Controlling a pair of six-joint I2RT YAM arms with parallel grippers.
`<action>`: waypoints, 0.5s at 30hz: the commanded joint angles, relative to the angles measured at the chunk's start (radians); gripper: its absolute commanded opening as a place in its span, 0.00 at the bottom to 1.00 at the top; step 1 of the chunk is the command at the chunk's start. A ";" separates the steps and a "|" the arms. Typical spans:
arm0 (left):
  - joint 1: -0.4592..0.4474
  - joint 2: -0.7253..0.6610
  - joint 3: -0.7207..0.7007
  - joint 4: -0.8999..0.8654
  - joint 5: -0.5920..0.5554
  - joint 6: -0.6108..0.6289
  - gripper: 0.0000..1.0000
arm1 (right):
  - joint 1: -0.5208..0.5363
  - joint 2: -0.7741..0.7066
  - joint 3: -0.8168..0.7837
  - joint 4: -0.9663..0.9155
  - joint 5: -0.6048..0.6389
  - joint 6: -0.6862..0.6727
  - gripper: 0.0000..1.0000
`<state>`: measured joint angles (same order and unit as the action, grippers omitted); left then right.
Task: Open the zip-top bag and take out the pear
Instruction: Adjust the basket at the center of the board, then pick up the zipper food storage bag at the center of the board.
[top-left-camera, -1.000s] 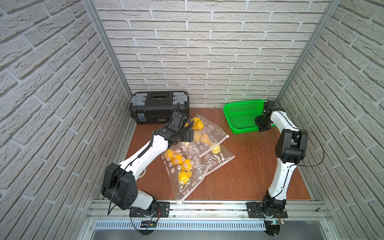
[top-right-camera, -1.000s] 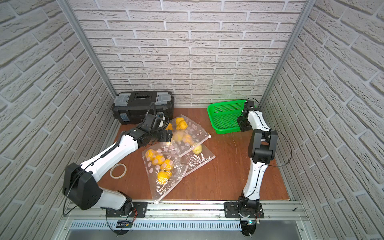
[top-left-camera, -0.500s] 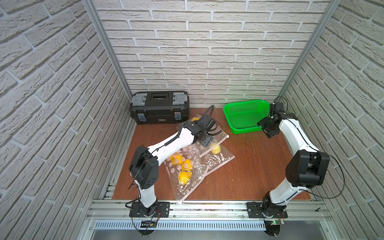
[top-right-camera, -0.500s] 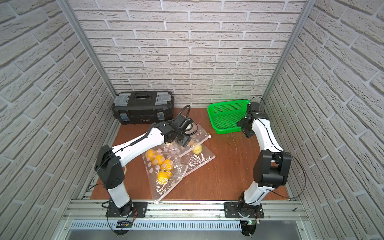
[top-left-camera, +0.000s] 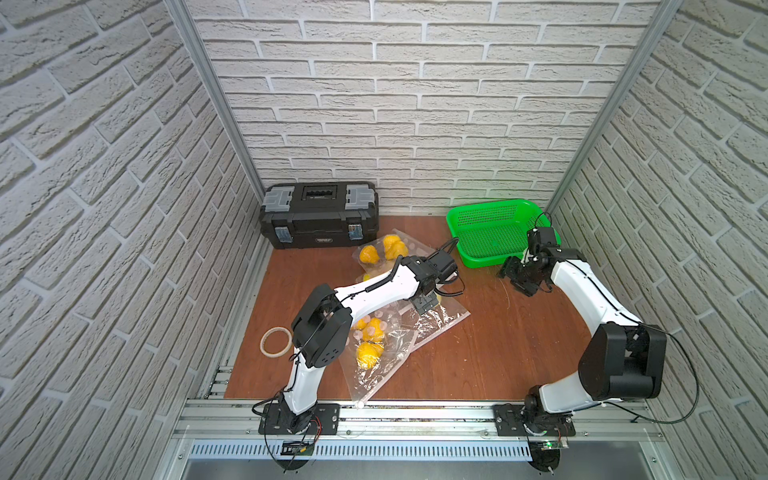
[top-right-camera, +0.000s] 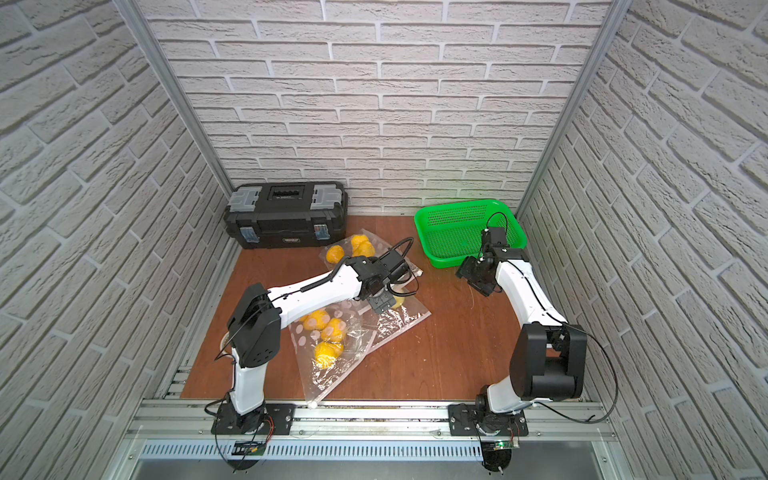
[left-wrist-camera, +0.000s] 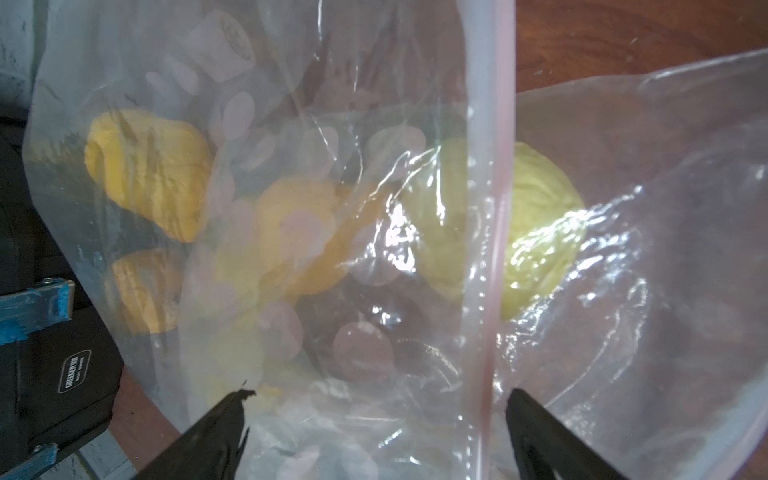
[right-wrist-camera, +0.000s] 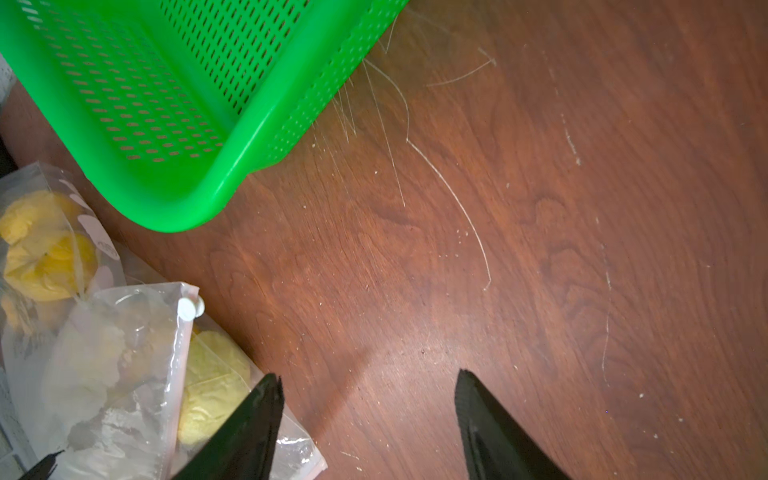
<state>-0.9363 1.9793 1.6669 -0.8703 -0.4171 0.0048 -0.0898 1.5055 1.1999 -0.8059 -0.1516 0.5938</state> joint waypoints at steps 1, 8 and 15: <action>-0.006 0.012 -0.026 -0.018 -0.068 0.044 0.98 | 0.008 -0.045 -0.018 0.048 -0.040 -0.037 0.68; -0.006 0.038 -0.056 0.019 -0.111 0.088 0.98 | 0.046 -0.079 -0.068 0.060 -0.069 -0.046 0.68; -0.006 0.025 -0.091 0.060 -0.139 0.122 0.87 | 0.096 -0.094 -0.122 0.098 -0.100 -0.063 0.65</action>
<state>-0.9382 2.0083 1.5906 -0.8307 -0.5190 0.0921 -0.0154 1.4338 1.0981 -0.7494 -0.2214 0.5587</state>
